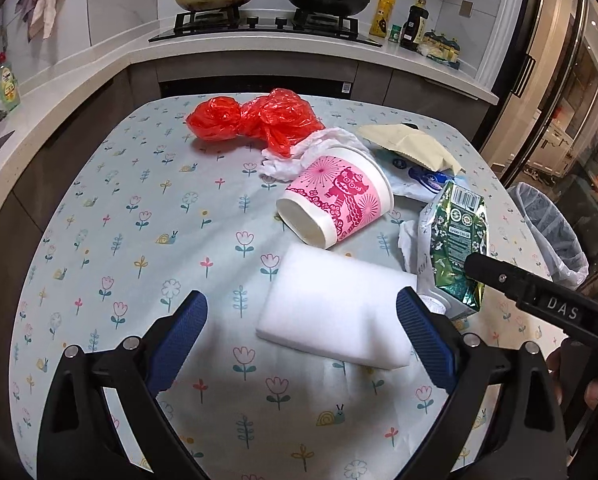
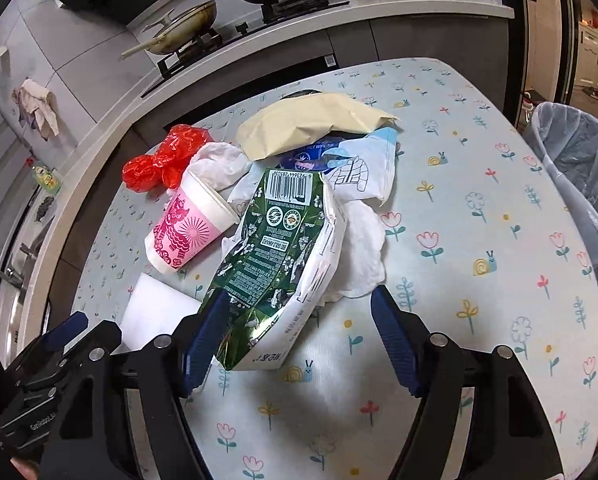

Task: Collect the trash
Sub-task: 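Lower the right gripper onto the green foil packet to grasp it, then grasp the pink paper cup with the left gripper while the right gripper holds the green packet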

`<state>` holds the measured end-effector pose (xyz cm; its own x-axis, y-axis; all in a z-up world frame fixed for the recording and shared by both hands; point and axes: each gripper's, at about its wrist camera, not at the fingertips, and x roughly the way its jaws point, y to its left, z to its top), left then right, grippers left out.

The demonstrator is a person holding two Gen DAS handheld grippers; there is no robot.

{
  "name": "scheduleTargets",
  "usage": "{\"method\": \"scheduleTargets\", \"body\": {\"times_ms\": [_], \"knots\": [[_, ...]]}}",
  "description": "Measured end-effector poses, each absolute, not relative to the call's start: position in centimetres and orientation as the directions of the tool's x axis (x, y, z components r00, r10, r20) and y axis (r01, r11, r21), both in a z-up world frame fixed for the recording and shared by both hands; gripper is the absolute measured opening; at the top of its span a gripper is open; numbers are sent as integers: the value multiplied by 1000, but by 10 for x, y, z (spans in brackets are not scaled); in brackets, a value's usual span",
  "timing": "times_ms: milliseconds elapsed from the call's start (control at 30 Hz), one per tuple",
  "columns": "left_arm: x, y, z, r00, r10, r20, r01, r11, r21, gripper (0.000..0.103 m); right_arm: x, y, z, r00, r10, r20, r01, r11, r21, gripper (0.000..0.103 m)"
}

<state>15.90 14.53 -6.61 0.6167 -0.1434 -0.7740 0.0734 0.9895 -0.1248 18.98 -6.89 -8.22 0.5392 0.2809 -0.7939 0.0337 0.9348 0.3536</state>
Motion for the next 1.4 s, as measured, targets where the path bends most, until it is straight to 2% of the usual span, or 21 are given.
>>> {"method": "scheduleTargets", "body": {"times_ms": [367,400,500,567,600,633,900,1167,1400], "knots": [[174,156,-79,595,-156,-788,59,987,-150,91,215,-51,-93,509,335,-793,32,913,406,69],[175,157,-80,593,-158,-790,59,986,-153,91,217,-49,-94,507,340,-792,30,911,411,66],[178,158,-82,593,-157,-790,59,987,-152,91,220,-44,-95,503,382,-775,9,895,446,46],[180,160,-82,592,-156,-790,58,987,-152,91,219,-41,-91,511,376,-773,0,899,437,41],[181,160,-81,593,-158,-790,59,986,-153,91,218,-40,-87,517,384,-765,-9,896,443,33],[181,160,-81,595,-158,-788,60,987,-152,91,217,-41,-84,519,385,-763,-12,896,443,30],[194,155,-73,612,-164,-774,90,986,-138,91,200,-63,-65,569,355,-742,11,899,438,27],[226,132,-74,611,-182,-770,201,977,-71,92,193,-88,-64,585,311,-749,58,905,421,26],[264,121,-91,557,-237,-796,309,949,-66,92,184,-90,-77,541,331,-773,58,903,426,26]]}}
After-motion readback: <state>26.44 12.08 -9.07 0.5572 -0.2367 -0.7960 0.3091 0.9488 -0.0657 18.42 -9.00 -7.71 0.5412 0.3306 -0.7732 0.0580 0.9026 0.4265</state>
